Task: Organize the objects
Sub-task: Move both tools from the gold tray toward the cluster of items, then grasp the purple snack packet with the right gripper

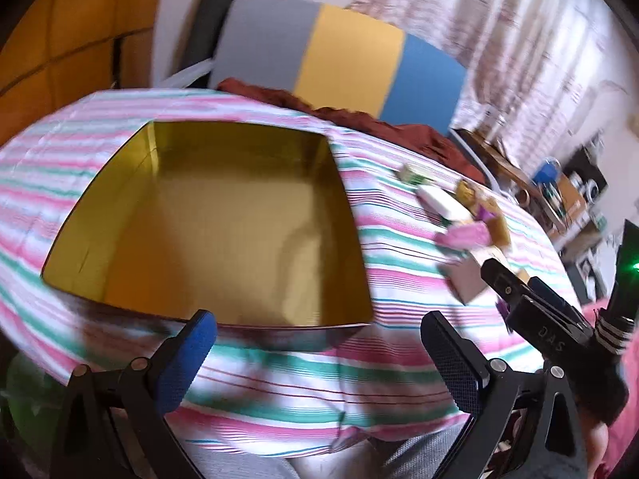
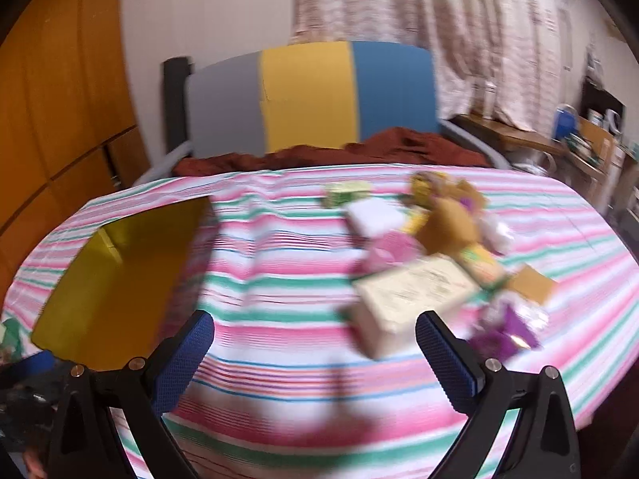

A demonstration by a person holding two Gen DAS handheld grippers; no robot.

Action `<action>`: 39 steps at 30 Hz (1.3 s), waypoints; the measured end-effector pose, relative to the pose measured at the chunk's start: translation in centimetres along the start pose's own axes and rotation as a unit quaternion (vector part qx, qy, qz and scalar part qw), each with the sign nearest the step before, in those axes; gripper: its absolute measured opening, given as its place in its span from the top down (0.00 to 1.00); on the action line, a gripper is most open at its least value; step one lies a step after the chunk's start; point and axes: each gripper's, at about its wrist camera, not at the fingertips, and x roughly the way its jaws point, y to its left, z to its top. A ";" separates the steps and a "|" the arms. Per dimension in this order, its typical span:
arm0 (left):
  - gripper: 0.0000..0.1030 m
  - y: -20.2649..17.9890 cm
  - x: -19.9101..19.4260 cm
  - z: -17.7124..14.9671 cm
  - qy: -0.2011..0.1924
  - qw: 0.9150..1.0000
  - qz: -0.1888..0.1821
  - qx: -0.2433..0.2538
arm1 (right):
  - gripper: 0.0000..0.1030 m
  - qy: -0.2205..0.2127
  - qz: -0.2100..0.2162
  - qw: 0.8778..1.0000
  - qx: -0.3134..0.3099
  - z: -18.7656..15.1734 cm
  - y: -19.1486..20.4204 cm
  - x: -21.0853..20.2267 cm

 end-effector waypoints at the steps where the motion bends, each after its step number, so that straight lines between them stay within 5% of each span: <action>1: 0.00 -0.9 0.1 -0.2 -0.001 1.000 0.001 0.017 | 0.00 -0.006 -0.013 1.000 0.009 -0.3 -1.1 -0.3; 10: 0.00 -6.6 1.5 -1.7 0.019 0.994 -0.026 0.109 | 0.11 -0.015 -0.113 0.985 0.127 -2.4 -12.5 -0.5; 22: 0.00 -9.4 3.1 -2.0 0.038 0.991 -0.053 0.115 | 0.33 0.002 -0.012 0.982 0.187 -3.5 -15.1 3.6; 27: 0.00 -10.3 3.8 -2.1 0.048 0.990 -0.053 0.122 | 0.59 0.009 0.006 0.980 0.199 -3.5 -15.3 4.8; 39: 0.00 -11.4 6.0 -1.7 0.059 0.990 -0.051 0.120 | 0.64 0.015 0.074 0.980 0.183 -4.0 -12.6 4.6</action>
